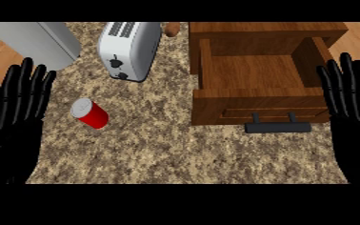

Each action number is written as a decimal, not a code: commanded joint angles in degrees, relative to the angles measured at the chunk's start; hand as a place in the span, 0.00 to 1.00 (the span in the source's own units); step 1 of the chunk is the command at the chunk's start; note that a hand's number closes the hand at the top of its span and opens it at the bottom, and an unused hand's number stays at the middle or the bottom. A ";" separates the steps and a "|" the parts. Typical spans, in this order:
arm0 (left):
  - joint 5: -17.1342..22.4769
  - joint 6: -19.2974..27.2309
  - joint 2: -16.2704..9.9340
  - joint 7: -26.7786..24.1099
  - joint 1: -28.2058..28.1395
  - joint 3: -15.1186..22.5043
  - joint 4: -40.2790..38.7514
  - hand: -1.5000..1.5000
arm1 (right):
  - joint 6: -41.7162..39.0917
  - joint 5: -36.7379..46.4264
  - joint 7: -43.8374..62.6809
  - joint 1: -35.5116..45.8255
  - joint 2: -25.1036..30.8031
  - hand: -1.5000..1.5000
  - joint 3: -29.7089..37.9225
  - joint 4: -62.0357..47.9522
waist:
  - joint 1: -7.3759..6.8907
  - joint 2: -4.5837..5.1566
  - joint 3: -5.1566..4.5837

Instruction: Pick up the can, place it into the drawer and close the drawer

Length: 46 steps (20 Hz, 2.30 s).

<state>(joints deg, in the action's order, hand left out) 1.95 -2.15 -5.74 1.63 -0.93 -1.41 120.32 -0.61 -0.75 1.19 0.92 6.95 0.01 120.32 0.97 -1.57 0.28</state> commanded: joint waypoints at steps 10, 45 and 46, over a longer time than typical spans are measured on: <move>24.21 -15.33 -14.91 8.85 -2.94 -16.40 -14.81 0.00 | 2.95 -2.96 12.89 -4.70 0.01 0.00 4.89 -0.32 | -0.47 1.61 -0.35; 4.19 -19.71 -8.94 -12.32 1.71 -13.87 -44.39 0.00 | -4.41 -9.56 6.92 -9.21 1.50 0.00 15.69 -0.43 | -0.75 1.59 -0.29; 2.41 -18.06 -7.11 -12.20 1.73 -11.96 -44.29 0.00 | -0.83 -4.45 12.52 -11.15 -1.66 0.00 10.05 6.89 | -0.72 1.55 -0.31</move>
<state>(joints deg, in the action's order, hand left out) 8.37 -21.37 -14.79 -5.51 2.53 -14.86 79.46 -2.15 -6.36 10.46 -8.61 6.19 11.39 122.73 0.24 0.01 -0.01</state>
